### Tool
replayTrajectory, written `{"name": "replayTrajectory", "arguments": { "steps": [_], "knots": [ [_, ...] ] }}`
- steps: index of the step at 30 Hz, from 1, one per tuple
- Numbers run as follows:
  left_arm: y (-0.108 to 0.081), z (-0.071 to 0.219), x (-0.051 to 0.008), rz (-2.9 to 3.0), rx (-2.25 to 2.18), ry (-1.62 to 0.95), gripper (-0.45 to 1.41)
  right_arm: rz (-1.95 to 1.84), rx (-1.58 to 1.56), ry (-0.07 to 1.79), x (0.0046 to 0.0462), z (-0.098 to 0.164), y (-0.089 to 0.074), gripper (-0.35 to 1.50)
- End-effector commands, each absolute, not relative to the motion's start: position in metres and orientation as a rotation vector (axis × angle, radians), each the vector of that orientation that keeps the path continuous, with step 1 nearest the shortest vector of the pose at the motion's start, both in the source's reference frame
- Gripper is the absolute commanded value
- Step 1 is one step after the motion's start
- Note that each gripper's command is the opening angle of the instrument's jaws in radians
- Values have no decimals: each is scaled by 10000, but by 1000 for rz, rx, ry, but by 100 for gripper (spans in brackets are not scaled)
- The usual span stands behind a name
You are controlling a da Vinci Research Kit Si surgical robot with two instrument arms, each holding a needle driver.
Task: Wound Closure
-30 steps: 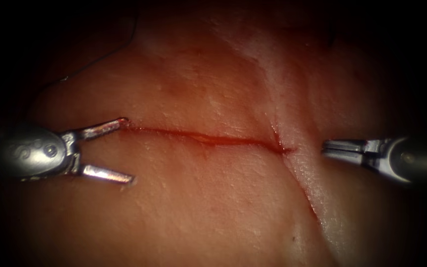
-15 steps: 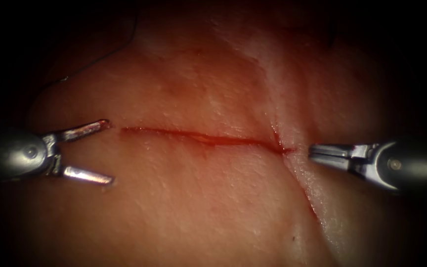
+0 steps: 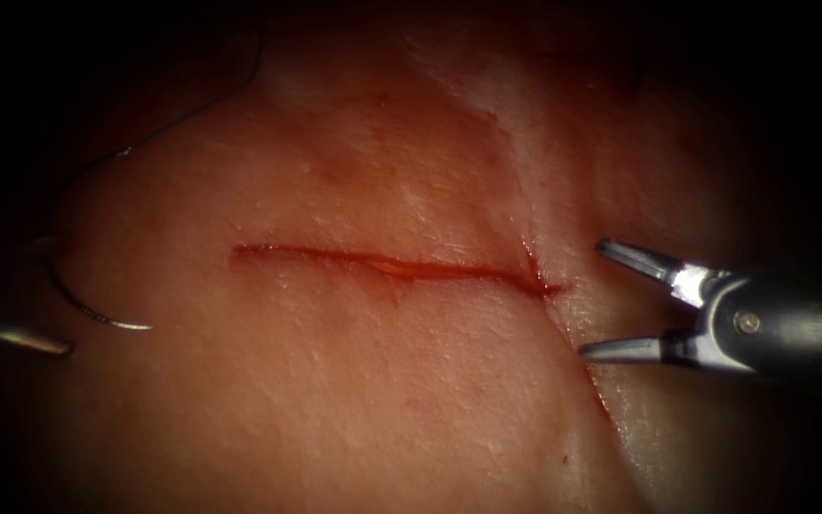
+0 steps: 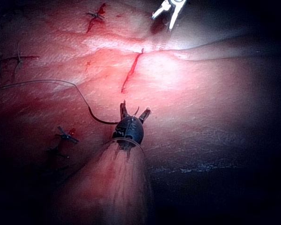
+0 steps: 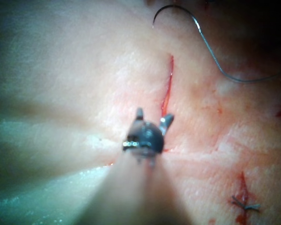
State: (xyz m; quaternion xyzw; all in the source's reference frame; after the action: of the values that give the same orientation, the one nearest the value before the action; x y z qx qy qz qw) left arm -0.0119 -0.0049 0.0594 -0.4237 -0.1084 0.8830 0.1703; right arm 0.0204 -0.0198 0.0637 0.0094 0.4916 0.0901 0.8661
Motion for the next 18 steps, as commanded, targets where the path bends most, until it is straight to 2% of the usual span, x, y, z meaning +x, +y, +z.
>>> {"name": "replayTrajectory", "arguments": {
  "steps": [1, 8, 18],
  "knots": [
    [-52, 602, -120, 2516, -1200, -313, 38, 188, 20, 1032, 213, 643, -200, 78],
    [-61, 611, -121, 2592, -1130, -317, 22, 188, 19, 1031, 213, 643, -200, 78],
    [-66, 633, -138, 2707, -1060, -295, 17, 188, 19, 1031, 214, 644, -201, 78]
  ]
}}
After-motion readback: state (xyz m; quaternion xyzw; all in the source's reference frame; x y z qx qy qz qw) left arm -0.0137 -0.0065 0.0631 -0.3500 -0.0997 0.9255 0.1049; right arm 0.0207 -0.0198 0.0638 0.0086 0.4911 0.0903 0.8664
